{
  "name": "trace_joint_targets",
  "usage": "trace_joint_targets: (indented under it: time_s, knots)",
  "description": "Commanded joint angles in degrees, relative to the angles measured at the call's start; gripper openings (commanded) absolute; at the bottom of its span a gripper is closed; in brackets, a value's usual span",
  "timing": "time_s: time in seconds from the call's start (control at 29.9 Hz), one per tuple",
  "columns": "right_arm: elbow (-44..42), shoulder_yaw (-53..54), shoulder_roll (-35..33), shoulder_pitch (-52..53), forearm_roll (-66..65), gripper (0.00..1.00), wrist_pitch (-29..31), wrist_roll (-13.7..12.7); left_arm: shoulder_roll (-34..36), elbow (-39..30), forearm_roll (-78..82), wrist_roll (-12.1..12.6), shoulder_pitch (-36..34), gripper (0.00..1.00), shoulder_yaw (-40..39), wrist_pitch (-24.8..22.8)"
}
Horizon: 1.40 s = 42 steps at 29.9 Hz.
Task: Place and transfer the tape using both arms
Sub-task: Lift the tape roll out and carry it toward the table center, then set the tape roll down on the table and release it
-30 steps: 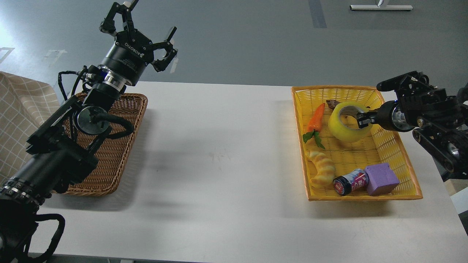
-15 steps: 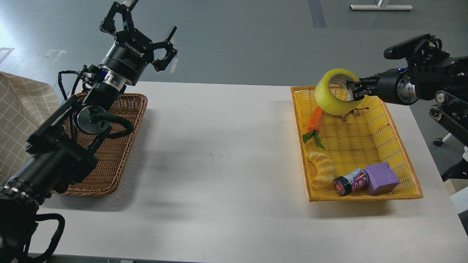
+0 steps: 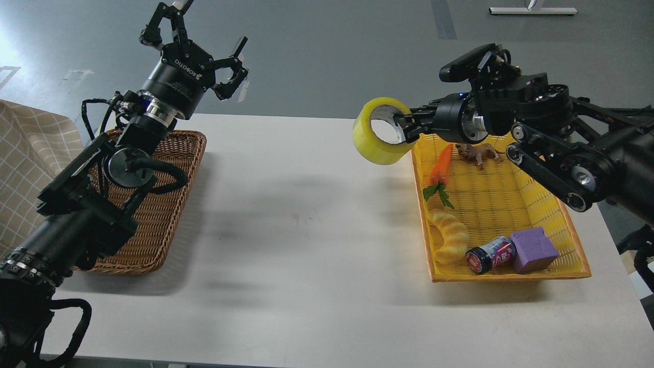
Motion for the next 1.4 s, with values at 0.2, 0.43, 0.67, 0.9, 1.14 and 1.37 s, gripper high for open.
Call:
trace_joint_targets:
  time_s: [0.2, 0.43, 0.67, 0.9, 1.14, 1.37]
  knots:
    - [-5.6, -2.8, 9.4, -1.7, -0.1, 0.00, 0.0, 0.0, -0.1, 0.1, 0.0, 0.0, 0.0, 0.98, 0.0, 0.0]
    - [-8.5, -5.2, 13.4, -2.4, -0.2, 0.00, 0.0, 0.0, -0.1, 0.0, 0.0, 0.0, 0.0, 0.98, 0.0, 0.0]
    - [-11.4, -8.7, 13.4, -2.4, -0.3, 0.00, 0.0, 0.0, -0.3, 0.0, 0.0, 0.0, -0.1, 0.98, 0.0, 0.0]
    - [-13.1, -8.8, 13.4, -2.4, -0.3, 0.01, 0.0, 0.0, -0.3, 0.0, 0.0, 0.0, -0.1, 0.98, 0.0, 0.0]
    - [-13.9, -9.8, 13.4, -2.4, -0.3, 0.02, 0.0, 0.0, -0.4, 0.0, 0.0, 0.0, -0.1, 0.98, 0.0, 0.0]
    - [-13.9, -9.8, 13.4, -3.3, 0.0, 0.06, 0.0, 0.2, -0.6, 0.0, 0.0, 0.0, -0.1, 0.98, 0.0, 0.0]
